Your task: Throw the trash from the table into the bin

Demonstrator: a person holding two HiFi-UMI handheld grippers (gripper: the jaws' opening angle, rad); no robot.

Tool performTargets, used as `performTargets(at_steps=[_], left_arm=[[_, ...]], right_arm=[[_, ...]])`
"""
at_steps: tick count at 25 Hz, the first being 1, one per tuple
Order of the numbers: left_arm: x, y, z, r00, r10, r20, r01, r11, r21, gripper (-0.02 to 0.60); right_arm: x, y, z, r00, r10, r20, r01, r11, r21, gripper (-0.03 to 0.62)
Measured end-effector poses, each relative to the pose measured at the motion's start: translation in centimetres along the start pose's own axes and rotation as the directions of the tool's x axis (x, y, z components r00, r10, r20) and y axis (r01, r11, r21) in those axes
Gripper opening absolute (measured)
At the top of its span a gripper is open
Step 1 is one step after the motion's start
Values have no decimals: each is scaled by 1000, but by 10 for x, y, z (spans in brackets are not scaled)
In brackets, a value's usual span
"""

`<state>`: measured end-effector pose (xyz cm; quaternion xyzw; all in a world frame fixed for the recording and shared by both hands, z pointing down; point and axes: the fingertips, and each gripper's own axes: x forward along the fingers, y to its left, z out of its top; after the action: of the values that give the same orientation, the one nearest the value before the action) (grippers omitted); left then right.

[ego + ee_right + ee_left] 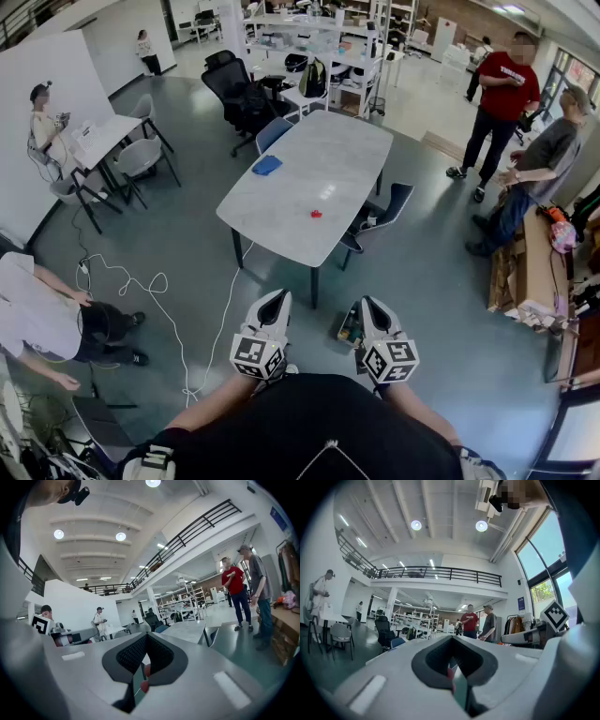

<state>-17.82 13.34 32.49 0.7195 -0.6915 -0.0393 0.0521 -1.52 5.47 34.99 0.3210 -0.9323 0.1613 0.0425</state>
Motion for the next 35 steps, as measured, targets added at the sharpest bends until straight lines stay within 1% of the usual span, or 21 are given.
performTargets(at_steps=[7,14,17,20,24,27,31,33,35], left_arm=[[9,-12,-4,1000,1,-9,-1,1000,2,0],[26,-26,-8,1000,26,-9,-26,1000,11,0],[30,-31,-11,999,46,-8,-46,999,23,0],[34,-35,-12,997,75,-4,-75,996,37,0],[27,-35,-22,993,114,-32,-111,992,64,0],[38,-20,-28,988,148,-47,-146,988,47,0],[64,-1,-26,989,140,-38,-138,990,40,0],[77,20,-31,990,140,-34,-139,990,33,0],[94,49,-38,989,141,-39,-140,990,13,0]], right_arm=[[-3,-4,-6,999,52,-13,-52,999,5,26],[-4,-26,-5,996,83,-19,-83,996,19,26],[-2,-40,-12,994,101,-30,-99,993,64,28],[4,-58,-15,994,111,-15,-109,990,85,28],[11,-71,-22,992,129,-7,-127,986,112,29],[35,-86,-36,992,123,-42,-118,988,95,28],[87,-103,-67,976,149,-160,-135,986,97,29],[119,-106,-75,966,168,-195,-152,984,93,33],[156,-105,-77,960,177,-216,-164,984,76,84]])
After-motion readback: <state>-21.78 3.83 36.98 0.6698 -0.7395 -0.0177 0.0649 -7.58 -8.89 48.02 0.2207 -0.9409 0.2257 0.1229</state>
